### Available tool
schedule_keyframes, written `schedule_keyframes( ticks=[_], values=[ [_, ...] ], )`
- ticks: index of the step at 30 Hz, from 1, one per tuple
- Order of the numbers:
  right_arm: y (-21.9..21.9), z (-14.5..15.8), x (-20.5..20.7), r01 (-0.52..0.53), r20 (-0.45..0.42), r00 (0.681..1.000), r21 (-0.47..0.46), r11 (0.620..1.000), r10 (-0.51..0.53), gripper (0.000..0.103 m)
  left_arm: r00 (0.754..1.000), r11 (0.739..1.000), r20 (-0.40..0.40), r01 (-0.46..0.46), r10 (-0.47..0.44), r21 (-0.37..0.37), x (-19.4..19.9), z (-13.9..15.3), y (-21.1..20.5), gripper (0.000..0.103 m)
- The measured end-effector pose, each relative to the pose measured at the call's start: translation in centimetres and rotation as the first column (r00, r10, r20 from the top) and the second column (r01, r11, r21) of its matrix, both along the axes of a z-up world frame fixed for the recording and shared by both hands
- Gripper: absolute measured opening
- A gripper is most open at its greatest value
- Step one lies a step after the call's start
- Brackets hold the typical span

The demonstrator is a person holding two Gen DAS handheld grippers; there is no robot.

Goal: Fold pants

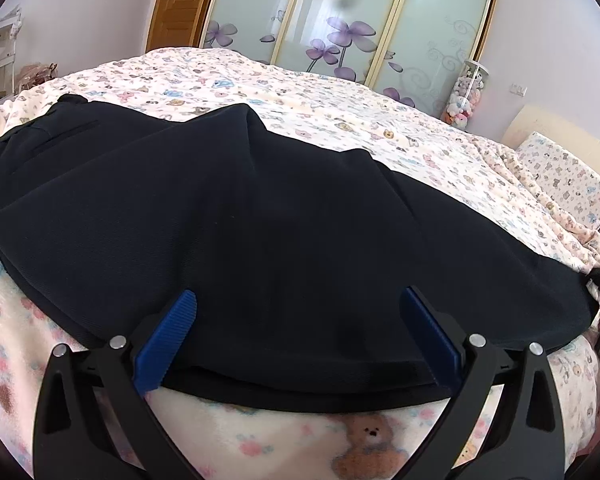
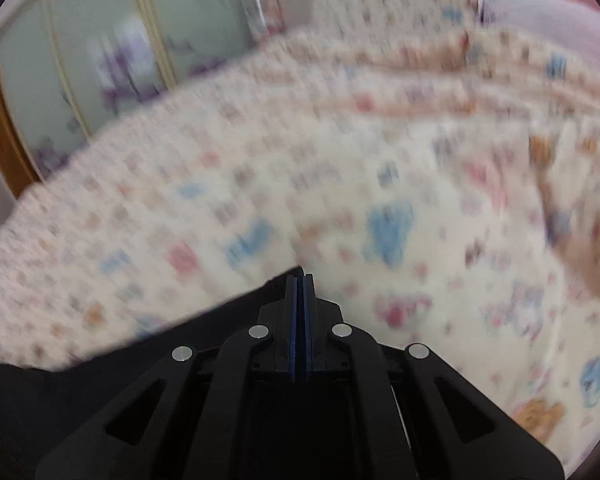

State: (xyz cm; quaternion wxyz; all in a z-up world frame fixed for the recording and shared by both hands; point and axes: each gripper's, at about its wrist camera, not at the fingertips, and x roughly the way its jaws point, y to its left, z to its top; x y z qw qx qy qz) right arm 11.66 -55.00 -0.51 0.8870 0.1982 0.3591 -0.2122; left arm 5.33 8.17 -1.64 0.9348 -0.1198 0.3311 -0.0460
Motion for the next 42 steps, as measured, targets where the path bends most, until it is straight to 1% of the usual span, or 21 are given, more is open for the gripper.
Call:
schedule_keyframes(
  ticks=[2, 5, 6, 9, 14, 15, 18, 19, 22, 25, 28, 29, 31, 32, 34, 36, 37, 38, 39, 40, 42],
  values=[
    [-0.6, -1.1, -0.6, 0.026, 0.008, 1.000, 0.060, 0.998, -0.026, 0.007, 1.000, 1.000, -0.001, -0.001, 0.001, 0.001, 0.0, 0.0, -0.1, 0.101],
    [-1.6, 0.9, -2.8, 0.076, 0.039, 0.996, 0.111, 0.991, -0.081, 0.045, 1.000, 1.000, -0.003, -0.001, 0.001, 0.002, -0.1, 0.0, -0.3, 0.101],
    [-1.9, 1.6, -3.8, 0.080, 0.070, 0.993, 0.134, 0.988, -0.090, 0.047, 1.000, 1.000, -0.002, 0.000, 0.000, 0.000, -0.1, 0.0, -0.3, 0.101],
    [-1.9, 4.2, -8.1, 0.034, 0.244, 0.965, 0.236, 0.971, -0.093, 0.047, 1.000, 1.000, -0.003, -0.001, 0.001, -0.001, -0.1, 0.0, -0.4, 0.101],
    [1.2, 3.3, -10.6, -0.160, 0.297, 0.953, 0.356, 0.921, 0.051, 0.047, 1.000, 1.000, 0.001, 0.001, -0.001, -0.011, -0.2, 0.0, -0.3, 0.101],
    [1.6, 2.5, -10.8, -0.160, 0.283, 0.958, 0.370, 0.915, 0.053, 0.047, 1.000, 1.000, 0.002, 0.002, -0.002, -0.018, -0.2, 0.0, -0.3, 0.101],
    [1.8, -2.0, -10.7, -0.037, 0.118, 0.993, 0.382, 0.924, -0.009, 0.041, 1.000, 0.999, 0.011, 0.007, -0.006, -0.050, -0.4, -0.1, 0.1, 0.101],
    [1.5, -3.4, -10.9, -0.040, 0.124, 0.992, 0.400, 0.915, -0.011, 0.033, 1.000, 0.998, 0.013, 0.008, -0.008, -0.057, -0.5, -0.1, 0.2, 0.101],
    [2.0, -2.1, -12.6, -0.019, 0.183, 0.982, 0.391, 0.920, -0.057, 0.034, 0.999, 0.995, 0.036, 0.017, -0.013, -0.096, -0.9, 0.2, 0.8, 0.101],
    [2.0, -1.0, -14.4, 0.004, 0.238, 0.963, 0.449, 0.893, -0.124, 0.035, 0.993, 0.985, 0.115, 0.018, 0.002, -0.174, -2.4, 1.2, 2.2, 0.101],
    [1.7, -1.2, -15.9, 0.049, 0.241, 0.952, 0.487, 0.872, -0.188, 0.036, 0.970, 0.972, 0.237, -0.001, 0.059, -0.235, -4.5, 3.2, 4.5, 0.101],
    [1.6, -1.1, -16.1, 0.061, 0.242, 0.949, 0.484, 0.873, -0.200, 0.036, 0.953, 0.968, 0.289, -0.019, 0.093, -0.249, -5.4, 4.0, 5.8, 0.101],
    [1.4, -1.2, -16.3, 0.076, 0.244, 0.946, 0.473, 0.878, -0.213, 0.036, 0.925, 0.962, 0.350, -0.054, 0.149, -0.269, -5.9, 5.2, 8.0, 0.101],
    [1.2, -1.3, -15.9, 0.079, 0.247, 0.944, 0.471, 0.879, -0.217, 0.036, 0.923, 0.957, 0.351, -0.059, 0.161, -0.284, -5.7, 5.6, 8.8, 0.101],
    [1.4, -1.5, -16.0, 0.080, 0.268, 0.936, 0.468, 0.880, -0.227, 0.036, 0.933, 0.938, 0.322, -0.044, 0.162, -0.345, -4.3, 6.1, 11.0, 0.101],
    [1.5, -1.7, -15.9, 0.079, 0.279, 0.930, 0.485, 0.871, -0.240, 0.038, 0.943, 0.936, 0.273, -0.092, 0.192, -0.339, -3.1, 5.7, 12.4, 0.101],
    [1.4, -1.7, -15.6, 0.093, 0.276, 0.926, 0.492, 0.865, -0.256, 0.041, 0.947, 0.936, 0.218, -0.159, 0.234, -0.315, -2.4, 5.3, 13.1, 0.101],
    [1.5, -1.7, -15.6, 0.101, 0.272, 0.926, 0.492, 0.865, -0.262, 0.042, 0.949, 0.922, 0.103, -0.259, 0.298, -0.286, -1.5, 4.1, 14.1, 0.101],
    [1.5, -1.7, -15.5, 0.104, 0.270, 0.926, 0.490, 0.865, -0.265, 0.042, 0.945, 0.909, 0.008, -0.311, 0.326, -0.279, -0.8, 2.8, 14.9, 0.101],
    [1.6, -1.6, -15.5, 0.115, 0.264, 0.925, 0.489, 0.864, -0.272, 0.042, 0.948, 0.900, -0.055, -0.316, 0.314, -0.301, -0.3, 1.4, 15.6, 0.100],
    [1.6, -1.5, -15.8, 0.136, 0.251, 0.924, 0.492, 0.860, -0.289, 0.046, 0.951, 0.891, -0.050, -0.305, 0.307, -0.337, -0.5, 1.0, 16.3, 0.099]
  ],
)
